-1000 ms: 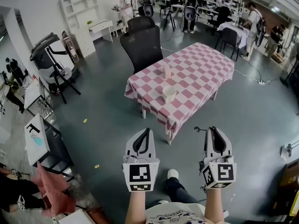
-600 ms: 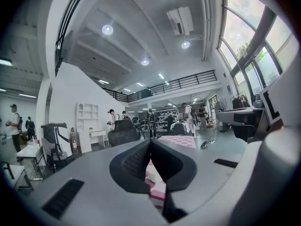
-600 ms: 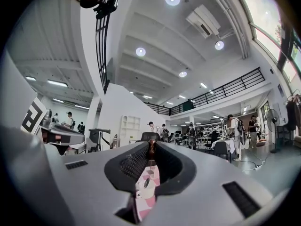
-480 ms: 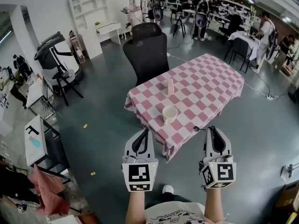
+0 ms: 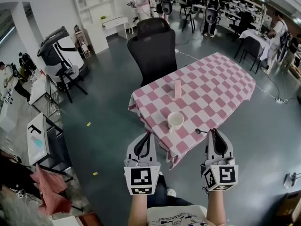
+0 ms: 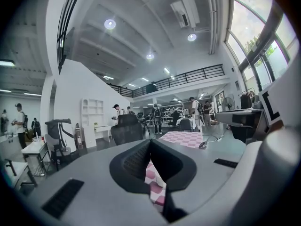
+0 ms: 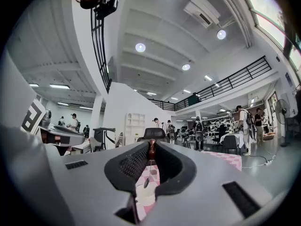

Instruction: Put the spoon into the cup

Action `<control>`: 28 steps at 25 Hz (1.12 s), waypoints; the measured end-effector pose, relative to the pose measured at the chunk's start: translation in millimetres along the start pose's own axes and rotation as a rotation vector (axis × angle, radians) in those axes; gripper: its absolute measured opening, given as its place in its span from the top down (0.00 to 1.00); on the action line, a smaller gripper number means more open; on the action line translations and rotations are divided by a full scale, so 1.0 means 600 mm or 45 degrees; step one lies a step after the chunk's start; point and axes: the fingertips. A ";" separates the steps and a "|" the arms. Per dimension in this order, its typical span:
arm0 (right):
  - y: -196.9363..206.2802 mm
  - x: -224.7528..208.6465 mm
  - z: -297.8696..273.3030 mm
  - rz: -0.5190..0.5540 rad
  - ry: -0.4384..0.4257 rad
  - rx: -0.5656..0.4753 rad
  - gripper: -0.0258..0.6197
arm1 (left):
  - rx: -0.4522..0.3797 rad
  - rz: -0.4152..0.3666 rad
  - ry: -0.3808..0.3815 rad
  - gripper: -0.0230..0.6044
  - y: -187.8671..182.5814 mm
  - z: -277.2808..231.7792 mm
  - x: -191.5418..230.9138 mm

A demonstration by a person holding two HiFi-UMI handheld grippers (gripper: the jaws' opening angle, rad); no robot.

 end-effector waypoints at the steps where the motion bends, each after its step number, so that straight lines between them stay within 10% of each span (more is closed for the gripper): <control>1: 0.008 0.002 -0.002 -0.005 -0.002 0.006 0.88 | 0.006 0.001 0.001 0.94 0.007 -0.001 0.002; 28: 0.273 -0.010 -0.410 -0.151 -0.063 0.349 0.88 | 0.182 -0.033 0.274 0.94 0.138 -0.464 0.127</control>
Point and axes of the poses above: the fingertips, and each gripper's own axes: z backward along the fingers, x to its left, y out of its underside, and after that the axes turned 5 degrees about -y, right-handed
